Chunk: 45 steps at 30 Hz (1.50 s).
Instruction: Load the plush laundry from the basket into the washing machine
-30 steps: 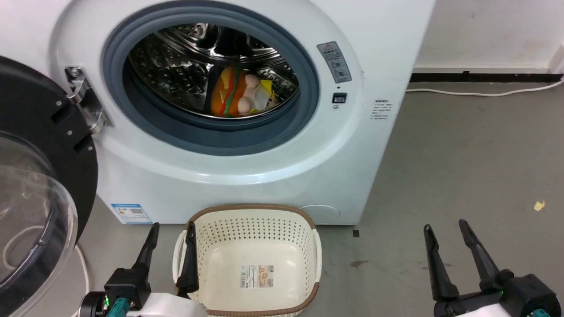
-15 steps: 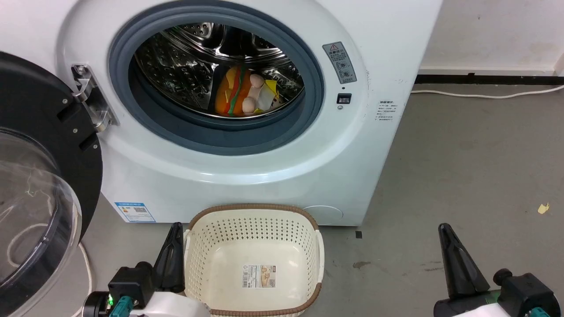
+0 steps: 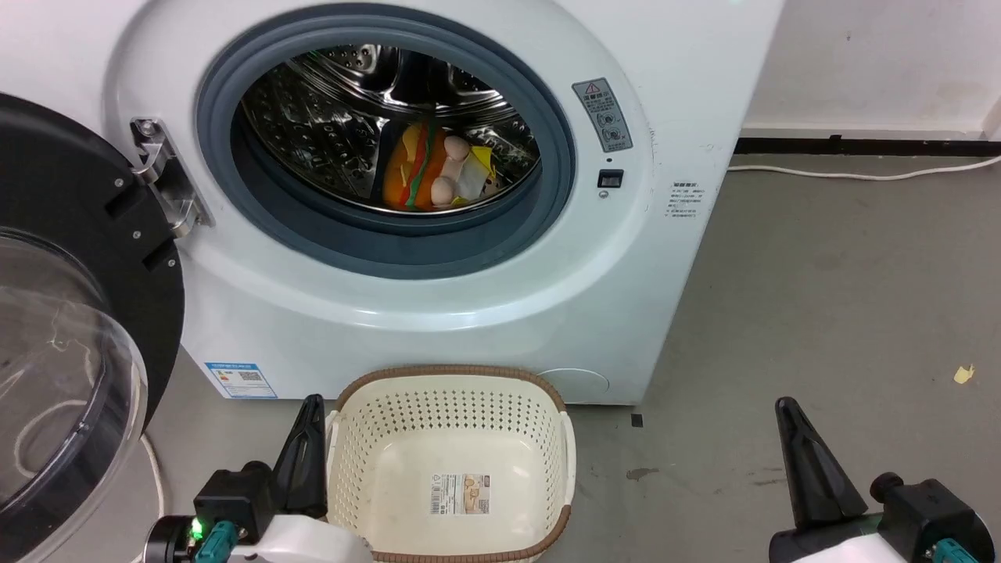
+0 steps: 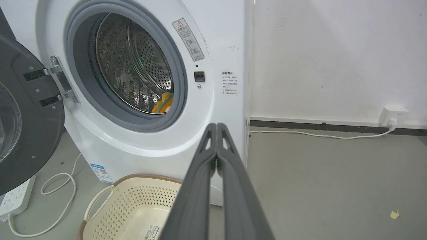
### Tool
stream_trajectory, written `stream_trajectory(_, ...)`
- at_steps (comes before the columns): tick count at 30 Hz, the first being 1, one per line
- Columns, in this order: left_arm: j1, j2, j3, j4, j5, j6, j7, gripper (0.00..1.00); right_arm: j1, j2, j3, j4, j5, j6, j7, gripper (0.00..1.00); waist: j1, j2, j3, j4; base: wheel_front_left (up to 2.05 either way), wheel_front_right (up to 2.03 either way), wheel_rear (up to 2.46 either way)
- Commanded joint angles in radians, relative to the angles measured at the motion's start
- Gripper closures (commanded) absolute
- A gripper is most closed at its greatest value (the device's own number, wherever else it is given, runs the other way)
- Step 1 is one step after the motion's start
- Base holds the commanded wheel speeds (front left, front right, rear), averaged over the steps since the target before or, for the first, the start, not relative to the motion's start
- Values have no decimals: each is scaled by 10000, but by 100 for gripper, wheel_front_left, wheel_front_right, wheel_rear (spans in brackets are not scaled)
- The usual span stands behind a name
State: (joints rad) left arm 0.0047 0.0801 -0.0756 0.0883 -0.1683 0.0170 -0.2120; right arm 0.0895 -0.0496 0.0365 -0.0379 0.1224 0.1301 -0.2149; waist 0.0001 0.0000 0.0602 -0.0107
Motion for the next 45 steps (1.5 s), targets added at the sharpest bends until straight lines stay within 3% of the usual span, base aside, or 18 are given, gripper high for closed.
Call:
stream_trajectory(1,-9,-9,58,-85,106,-22,57,100,-135,-1,-32,50,-83,1,74,100,0,0,-10,2,0,0,0)
stream_trajectory(45,-27,-144,383,-456,839,-91,1017,100,-488,-4,-187,203,-614,3,1039,100,0,0,-285,51,0,0,0)
